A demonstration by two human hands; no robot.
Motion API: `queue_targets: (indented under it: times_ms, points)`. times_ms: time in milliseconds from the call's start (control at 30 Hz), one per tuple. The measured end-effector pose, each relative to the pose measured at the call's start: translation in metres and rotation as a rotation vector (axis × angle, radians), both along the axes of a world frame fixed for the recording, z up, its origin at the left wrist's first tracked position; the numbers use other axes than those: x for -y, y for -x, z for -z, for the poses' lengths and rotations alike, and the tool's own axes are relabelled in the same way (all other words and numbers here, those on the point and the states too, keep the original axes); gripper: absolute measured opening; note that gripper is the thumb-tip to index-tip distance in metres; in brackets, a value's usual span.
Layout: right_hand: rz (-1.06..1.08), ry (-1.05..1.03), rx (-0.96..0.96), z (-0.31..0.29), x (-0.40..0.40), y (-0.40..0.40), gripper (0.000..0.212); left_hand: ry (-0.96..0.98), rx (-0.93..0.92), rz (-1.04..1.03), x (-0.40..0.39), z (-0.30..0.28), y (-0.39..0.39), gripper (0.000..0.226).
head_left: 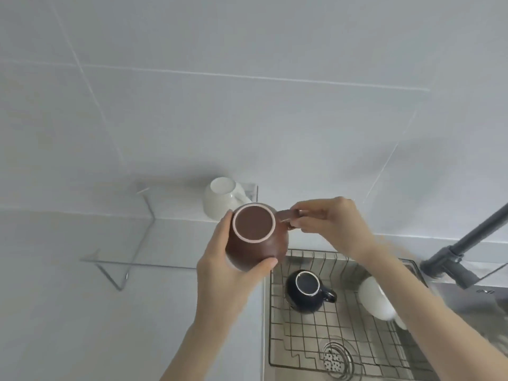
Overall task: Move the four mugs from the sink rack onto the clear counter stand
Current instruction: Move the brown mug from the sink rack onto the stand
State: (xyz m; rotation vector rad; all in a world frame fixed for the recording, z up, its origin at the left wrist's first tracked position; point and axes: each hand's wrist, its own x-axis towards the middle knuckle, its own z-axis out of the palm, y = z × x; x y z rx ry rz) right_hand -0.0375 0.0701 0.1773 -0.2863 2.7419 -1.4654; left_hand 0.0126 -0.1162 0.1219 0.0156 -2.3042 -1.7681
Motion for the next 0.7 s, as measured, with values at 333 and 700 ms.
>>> queue_targets:
  times_ms: [333,700]
  points:
    - [0.089,-0.073,-0.061,0.043,0.087,0.043,0.019,0.074,0.119,-0.132,0.071,0.011,0.039,0.088]
    - [0.085,-0.332,-0.099,0.084,0.096,0.061,0.016,0.138,0.162,-0.152,0.068,0.041,0.049,0.087]
